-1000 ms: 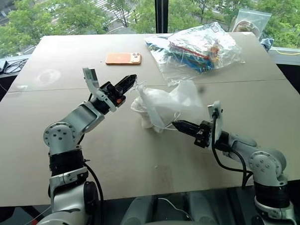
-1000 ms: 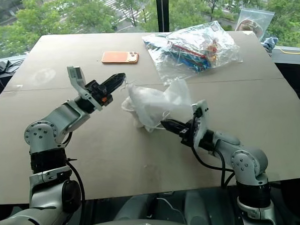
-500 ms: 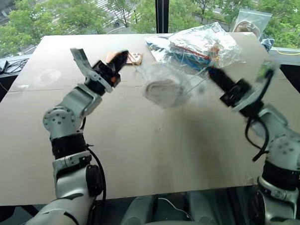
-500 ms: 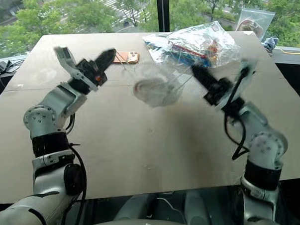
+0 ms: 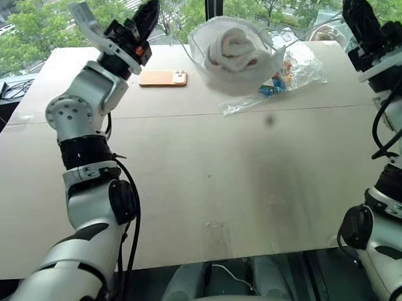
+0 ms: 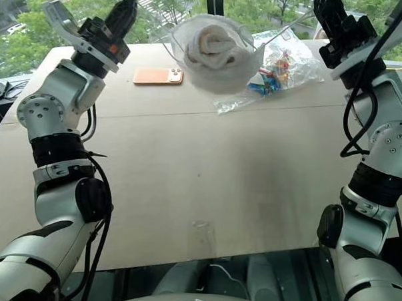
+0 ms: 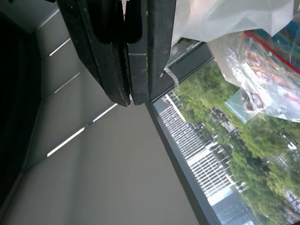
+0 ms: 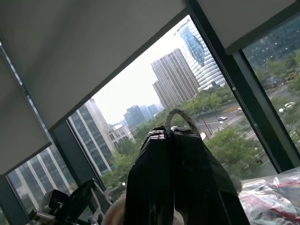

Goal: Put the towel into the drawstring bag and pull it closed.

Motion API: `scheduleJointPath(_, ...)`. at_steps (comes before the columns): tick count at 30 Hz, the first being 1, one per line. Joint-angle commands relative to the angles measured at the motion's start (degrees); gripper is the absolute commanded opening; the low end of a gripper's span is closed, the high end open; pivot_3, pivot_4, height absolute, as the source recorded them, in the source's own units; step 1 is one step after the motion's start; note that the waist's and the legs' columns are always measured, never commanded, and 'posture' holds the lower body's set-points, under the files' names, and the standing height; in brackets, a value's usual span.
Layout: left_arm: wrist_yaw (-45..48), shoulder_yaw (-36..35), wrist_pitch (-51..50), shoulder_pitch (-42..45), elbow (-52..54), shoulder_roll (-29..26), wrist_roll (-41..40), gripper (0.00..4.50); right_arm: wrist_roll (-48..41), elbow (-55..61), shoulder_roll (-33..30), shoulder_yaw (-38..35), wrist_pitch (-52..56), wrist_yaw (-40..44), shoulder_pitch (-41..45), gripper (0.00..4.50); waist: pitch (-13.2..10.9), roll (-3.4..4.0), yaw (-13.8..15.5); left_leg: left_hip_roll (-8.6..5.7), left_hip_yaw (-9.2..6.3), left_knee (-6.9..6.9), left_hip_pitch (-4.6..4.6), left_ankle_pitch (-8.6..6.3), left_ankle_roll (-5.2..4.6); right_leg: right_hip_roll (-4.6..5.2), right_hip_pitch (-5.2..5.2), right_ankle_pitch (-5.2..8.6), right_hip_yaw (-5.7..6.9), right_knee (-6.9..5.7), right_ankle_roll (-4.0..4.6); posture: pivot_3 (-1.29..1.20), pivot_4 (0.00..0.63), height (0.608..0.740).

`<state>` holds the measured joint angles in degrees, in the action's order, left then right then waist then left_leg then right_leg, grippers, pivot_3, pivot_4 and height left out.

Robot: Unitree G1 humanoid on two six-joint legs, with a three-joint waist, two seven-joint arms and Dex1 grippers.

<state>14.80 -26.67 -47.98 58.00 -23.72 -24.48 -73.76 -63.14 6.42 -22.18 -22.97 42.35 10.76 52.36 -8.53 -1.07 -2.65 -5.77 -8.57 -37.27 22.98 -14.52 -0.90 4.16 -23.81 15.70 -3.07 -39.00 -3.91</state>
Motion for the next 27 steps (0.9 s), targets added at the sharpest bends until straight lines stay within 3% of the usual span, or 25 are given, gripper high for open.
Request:
scheduleJointPath(1,2.25,-0.71,3.86,4.82,-3.03,-0.72,3.73,0.0,-3.83,-1.68,2.51,-3.16,-2.05,-4.18,3.64,0.04,0.0,0.0,-0.05,0.0,0.02,0.01,0.02,0.0,0.0,0.0,-0.02,0.0,-0.02,0.01,0.0,0.0,0.15,0.74)
scheduleJointPath(2,3.73,3.68,4.42,4.57,-3.33,-1.82,9.28,0.0,-1.75,-1.62,1.63,-1.79,-1.7,-3.69,3.55,0.04,0.0,0.0,0.04,0.0,0.03,-0.01,0.03,0.0,0.0,0.0,-0.02,0.0,-0.03,0.0,0.0,0.0,0.15,0.74)
scheduleJointPath(3,5.27,4.13,3.02,5.4,-2.45,-1.57,8.87,0.0,-1.32,-1.22,0.34,-1.31,-1.36,-3.57,5.69,0.04,0.0,0.0,0.13,0.0,0.02,-0.02,0.03,0.0,0.0,0.01,-0.01,0.0,-0.01,-0.01,0.0,0.0,0.15,0.74)
scheduleJointPath(5,3.33,-1.41,3.77,11.84,-5.07,-0.38,3.72,0.0,-5.76,-1.63,-0.4,-3.33,-0.96,-6.7,11.49,0.04,-0.08,0.08,0.17,-0.04,0.04,-0.02,0.06,0.0,0.0,0.02,-0.05,0.0,-0.02,0.01,0.0,0.0,0.15,0.74)
scheduleJointPath(7,4.36,-1.23,3.68,13.0,-5.32,-0.48,5.6,0.0,-4.09,-0.49,-1.05,-0.52,0.87,-4.97,9.87,0.04,-0.08,0.04,0.09,-0.04,-0.02,-0.17,0.57,0.01,0.0,0.04,-0.55,-0.01,0.02,-0.07,0.0,0.0,0.15,0.74)
scheduleJointPath(8,7.91,4.21,2.27,8.52,-1.63,-1.23,10.31,0.0,-0.69,0.02,-1.03,1.8,0.39,-3.36,6.34,0.04,0.03,0.02,-0.03,-0.04,-0.11,-0.43,1.05,0.02,0.01,0.03,-1.01,-0.02,0.11,-0.22,0.0,0.0,0.15,0.74)
scheduleJointPath(9,8.4,4.86,1.09,7.55,-1.0,-1.11,11.18,0.0,-1.16,-0.01,-1.0,0.93,-0.13,-4.1,7.07,0.04,0.28,-0.01,-0.39,-0.03,-0.14,-0.48,1.02,0.02,0.02,0.07,-0.99,-0.01,0.15,-0.23,0.0,0.0,0.15,0.74)
scheduleJointPath(12,4.19,-2.7,3.95,14.58,-6.1,-1.32,7.17,0.0,-7.07,-1.34,-2.38,-3.54,-1.27,-8.24,15.19,0.04,0.04,0.15,-1.02,-0.12,0.1,-0.16,0.75,0.0,0.0,0.28,-0.83,-0.01,0.16,-0.31,-0.01,0.0,0.15,0.74)
scheduleJointPath(14,8.74,3.93,-2.63,5.97,0.97,-1.58,9.91,0.0,-3.94,-0.69,-2.43,0.6,1.29,-4.95,7.76,0.04,0.05,0.13,-1.56,-0.19,0.15,-0.89,1.82,0.04,-0.03,0.36,-1.88,-0.03,0.22,-0.86,-0.04,0.0,0.15,0.74)
scheduleJointPath(15,10.68,7.57,-3.09,1.52,3.9,-1.78,13.14,0.0,-2.71,-0.09,-2.63,1.5,1.54,-3.82,5.03,0.04,0.4,0.14,-1.75,-0.15,0.17,-0.99,1.76,0.03,-0.02,0.35,-1.83,-0.03,0.26,-0.87,-0.04,0.0,0.15,0.74)
scheduleJointPath(18,7.57,0.5,0.14,7.29,0.04,-0.48,9.0,0.0,-6.53,-0.59,-3.57,-2.62,-1.21,-6.23,11.0,0.04,0.34,0.16,-1.67,-0.15,0.26,-0.44,0.75,-0.09,-0.16,0.42,-0.98,-0.02,0.33,-0.74,-0.03,0.0,0.15,0.74)
scheduleJointPath(20,6.24,-3.05,2.72,12.6,-4.09,-1.57,8.01,0.0,-7.19,-1.76,-5.54,-3.45,-0.74,-6.99,13.65,0.04,-0.25,0.19,-1.6,-0.21,0.35,-0.87,1.36,-0.01,-0.13,0.41,-1.54,-0.12,0.29,-0.98,-0.06,0.0,0.15,0.74)
scheduleJointPath(22,10.6,2.96,0.56,5.85,-0.5,-2.82,13.95,0.0,-1.62,-1.24,-7.43,0.3,1.02,-4.31,6.03,0.04,-0.02,0.17,-1.58,-0.15,0.29,-1.11,1.83,0.04,-0.04,0.33,-1.96,-0.22,0.35,-1.09,-0.02,0.0,0.15,0.74)
scheduleJointPath(24,12.46,6.11,-0.29,-1.99,4.43,-2.37,16.54,0.0,-0.08,0.3,-7.44,0.75,1.21,-4.19,-0.2,0.04,0.78,0.16,-1.48,-0.09,0.3,-0.78,1.19,0.01,-0.04,0.34,-1.4,-0.21,0.41,-0.86,-0.02,0.0,0.15,0.74)
scheduleJointPath(25,12.4,5.8,0.54,-3.71,5.78,-2.28,16.91,0.0,0.51,1.21,-7.93,0.17,0.71,-4.92,-1.39,0.04,0.9,0.21,-1.33,-0.09,0.33,-0.38,0.44,-0.06,-0.11,0.38,-0.83,-0.21,0.41,-0.7,-0.02,0.0,0.15,0.74)
scheduleJointPath(26,10.6,3.45,1.85,-4.1,5.62,-1.78,16.24,0.0,1.21,2.12,-8.72,-0.76,0.17,-5.78,-2.34,0.04,0.8,0.51,-1.07,-0.14,0.49,0.11,-0.37,-0.18,-0.3,0.5,-0.16,-0.19,0.36,-0.37,-0.03,0.0,0.15,0.74)
scheduleJointPath(27,8.4,0.89,3.13,-4.07,4.86,-1.36,15.59,0.0,2.13,2.59,-9.27,-1.95,-0.6,-7.21,-3.14,0.04,0.53,0.62,-0.88,-0.14,0.51,0.15,-0.43,-0.25,-0.43,0.5,0.09,-0.17,0.38,0.13,-0.05,0.0,0.15,0.74)
